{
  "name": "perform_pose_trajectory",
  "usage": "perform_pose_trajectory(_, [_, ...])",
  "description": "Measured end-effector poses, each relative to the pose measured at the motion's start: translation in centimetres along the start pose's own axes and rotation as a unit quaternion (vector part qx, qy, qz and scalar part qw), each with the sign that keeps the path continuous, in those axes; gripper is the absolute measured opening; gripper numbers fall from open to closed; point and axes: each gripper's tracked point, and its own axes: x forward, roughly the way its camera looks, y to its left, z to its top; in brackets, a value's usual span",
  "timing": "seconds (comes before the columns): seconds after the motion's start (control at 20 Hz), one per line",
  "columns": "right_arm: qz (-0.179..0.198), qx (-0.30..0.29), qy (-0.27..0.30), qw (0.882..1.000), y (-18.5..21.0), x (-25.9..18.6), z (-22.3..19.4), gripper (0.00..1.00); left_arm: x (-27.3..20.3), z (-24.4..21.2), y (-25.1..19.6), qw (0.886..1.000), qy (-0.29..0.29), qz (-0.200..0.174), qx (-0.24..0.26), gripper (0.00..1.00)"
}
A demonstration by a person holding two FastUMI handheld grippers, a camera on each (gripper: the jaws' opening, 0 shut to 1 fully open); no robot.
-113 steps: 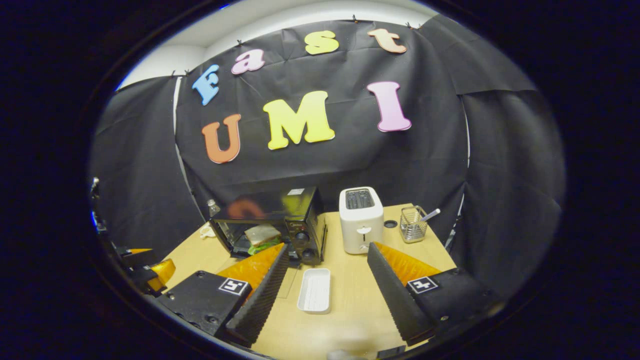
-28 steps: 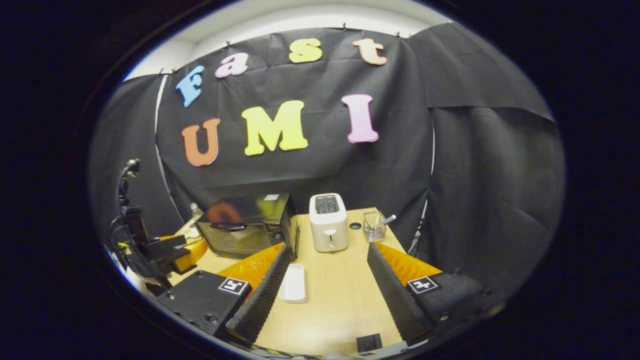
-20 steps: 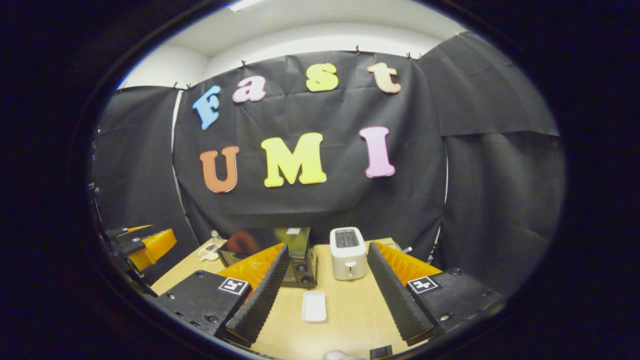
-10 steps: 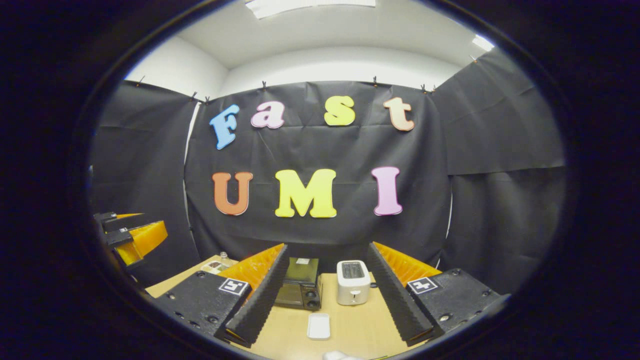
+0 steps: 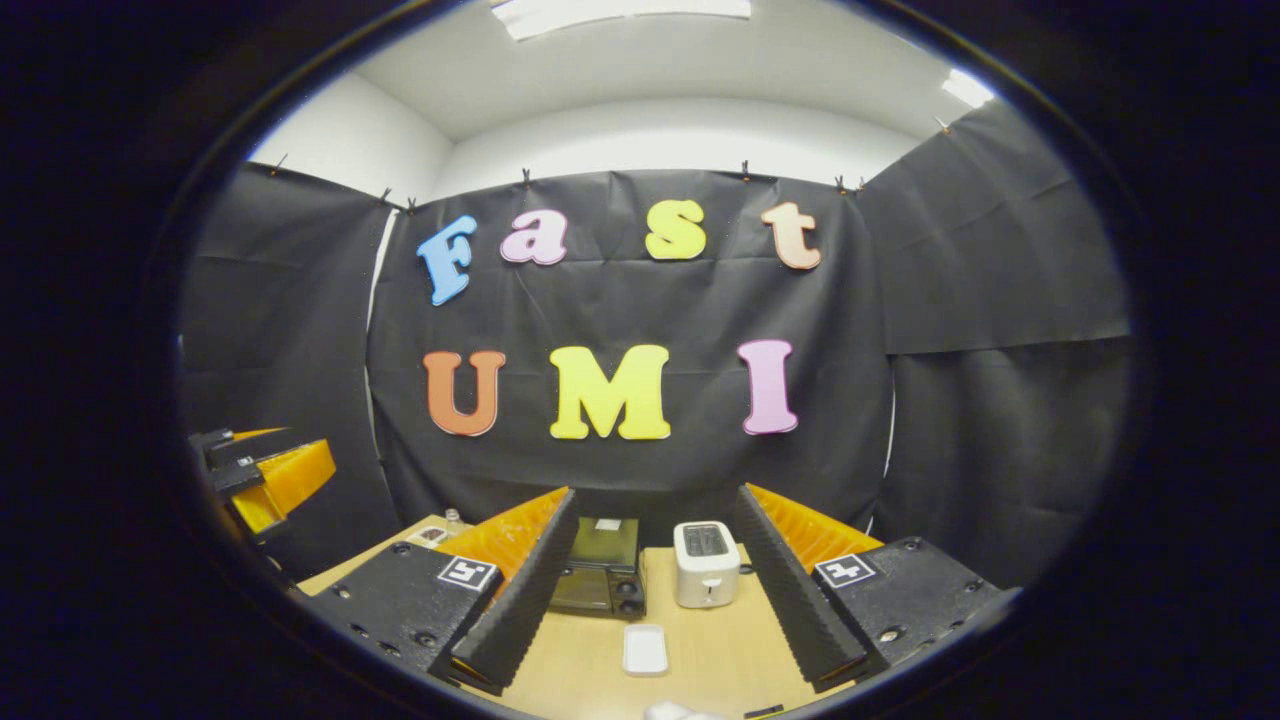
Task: Open the electric oven with the left hand, put the food in, and close the electric oven.
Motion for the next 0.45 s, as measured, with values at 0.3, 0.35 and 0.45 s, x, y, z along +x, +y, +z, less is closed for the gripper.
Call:
perform_pose_trajectory(0.3, [0.000, 0.001, -0.007, 1.000, 0.9, -1.0, 0.7, 1.00, -0.3, 0.3, 0.0, 1.000, -0.001, -0.011, 0.000, 0.94])
perform_pose_trajectory(0.35, [0.000, 0.002, -0.010, 1.000, 1.0, -1.2, 0.8, 1.00, -0.4, 0.4, 0.0, 1.000, -0.001, -0.013, 0.000, 0.94])
perform_pose_trajectory(0.45, [-0.002, -0.002, -0.012, 1.000, 1.0, -1.4, 0.9, 0.89, -0.5, 0.5, -0.1, 1.000, -0.003, -0.016, -0.004, 0.94])
